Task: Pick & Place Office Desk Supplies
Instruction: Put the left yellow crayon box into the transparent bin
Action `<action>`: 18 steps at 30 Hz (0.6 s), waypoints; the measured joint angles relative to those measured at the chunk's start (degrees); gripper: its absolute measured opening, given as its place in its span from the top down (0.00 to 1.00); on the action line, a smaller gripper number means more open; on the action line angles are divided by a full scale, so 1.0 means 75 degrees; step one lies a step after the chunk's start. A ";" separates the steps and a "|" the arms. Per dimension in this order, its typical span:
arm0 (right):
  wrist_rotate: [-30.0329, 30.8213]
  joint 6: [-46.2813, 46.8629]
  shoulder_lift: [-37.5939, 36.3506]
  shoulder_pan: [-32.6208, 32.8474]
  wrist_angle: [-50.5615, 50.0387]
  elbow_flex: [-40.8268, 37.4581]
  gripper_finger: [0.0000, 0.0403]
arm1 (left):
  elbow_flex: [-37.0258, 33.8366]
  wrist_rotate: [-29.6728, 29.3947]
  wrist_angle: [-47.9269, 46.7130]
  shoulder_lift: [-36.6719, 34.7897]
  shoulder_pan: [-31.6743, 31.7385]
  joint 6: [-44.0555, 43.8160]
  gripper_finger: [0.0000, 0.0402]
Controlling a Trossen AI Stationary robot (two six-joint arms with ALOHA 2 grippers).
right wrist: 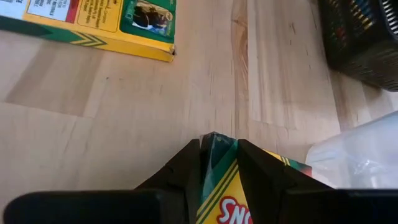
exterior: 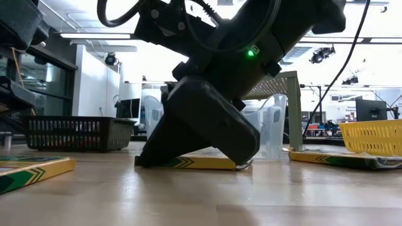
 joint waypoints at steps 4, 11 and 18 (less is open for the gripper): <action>-0.0119 -0.0157 0.0016 0.0129 0.0360 -0.0018 0.77 | 0.0000 0.0000 0.0003 0.0003 0.0000 0.0000 0.84; -0.0612 -0.0208 -0.0151 0.0446 0.1007 -0.0038 0.77 | 0.0000 0.0001 0.0019 0.0003 0.0000 0.0000 0.84; -0.0597 -0.0221 -0.0261 0.0492 0.1176 -0.0034 0.77 | -0.0003 0.0001 0.0050 0.0003 0.0000 0.0000 0.84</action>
